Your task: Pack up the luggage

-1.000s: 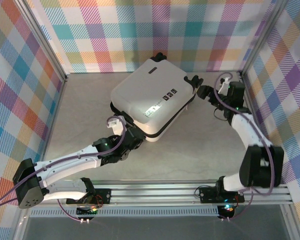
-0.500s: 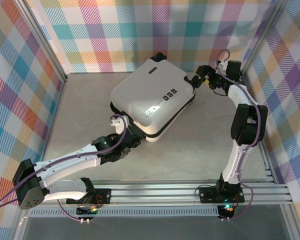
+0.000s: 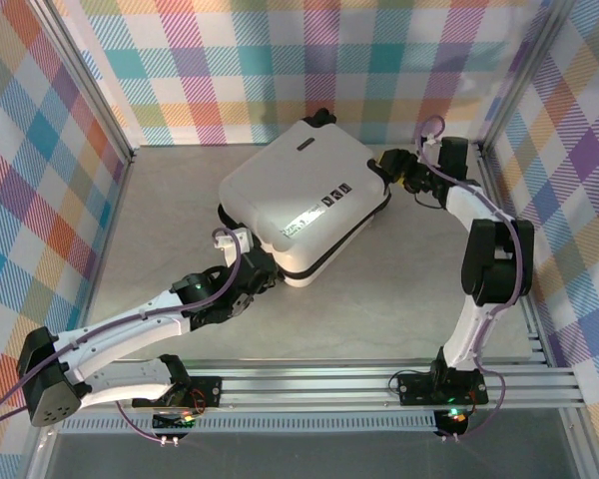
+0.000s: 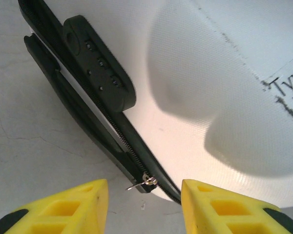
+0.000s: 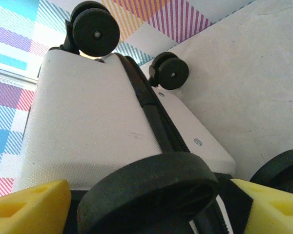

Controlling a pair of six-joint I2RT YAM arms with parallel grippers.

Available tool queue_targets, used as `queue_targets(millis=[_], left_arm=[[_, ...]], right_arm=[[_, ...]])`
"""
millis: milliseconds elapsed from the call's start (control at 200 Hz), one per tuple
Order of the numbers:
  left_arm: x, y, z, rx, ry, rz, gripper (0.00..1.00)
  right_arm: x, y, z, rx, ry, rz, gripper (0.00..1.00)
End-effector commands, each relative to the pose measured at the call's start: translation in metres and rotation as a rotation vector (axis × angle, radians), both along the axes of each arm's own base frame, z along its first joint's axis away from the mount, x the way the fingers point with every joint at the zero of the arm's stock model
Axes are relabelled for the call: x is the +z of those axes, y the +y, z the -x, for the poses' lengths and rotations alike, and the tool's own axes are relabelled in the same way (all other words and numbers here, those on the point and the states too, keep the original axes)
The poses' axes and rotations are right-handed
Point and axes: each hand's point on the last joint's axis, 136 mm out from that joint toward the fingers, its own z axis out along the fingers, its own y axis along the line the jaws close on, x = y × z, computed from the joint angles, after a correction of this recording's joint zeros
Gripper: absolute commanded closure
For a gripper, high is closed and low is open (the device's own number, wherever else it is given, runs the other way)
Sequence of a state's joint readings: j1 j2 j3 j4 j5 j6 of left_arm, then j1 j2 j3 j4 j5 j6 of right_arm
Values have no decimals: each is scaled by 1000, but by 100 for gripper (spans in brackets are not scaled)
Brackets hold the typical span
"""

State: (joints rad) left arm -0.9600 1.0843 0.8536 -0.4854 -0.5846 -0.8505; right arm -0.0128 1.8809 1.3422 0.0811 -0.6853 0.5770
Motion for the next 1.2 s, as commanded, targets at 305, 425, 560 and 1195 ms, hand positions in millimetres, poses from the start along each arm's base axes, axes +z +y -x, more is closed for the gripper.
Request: queue_targets(millis=[305, 425, 560, 1195], left_arm=[[31, 38, 12, 26, -73, -11, 56], [39, 44, 15, 20, -92, -17, 56], [46, 45, 18, 2, -115, 7, 56], [50, 40, 20, -34, -121, 31, 56]], right_arm=[[-13, 113, 144, 178, -82, 47, 24], [-10, 138, 179, 201, -173, 95, 24], [10, 153, 195, 225, -353, 91, 24], [27, 195, 213, 353, -582, 18, 26]])
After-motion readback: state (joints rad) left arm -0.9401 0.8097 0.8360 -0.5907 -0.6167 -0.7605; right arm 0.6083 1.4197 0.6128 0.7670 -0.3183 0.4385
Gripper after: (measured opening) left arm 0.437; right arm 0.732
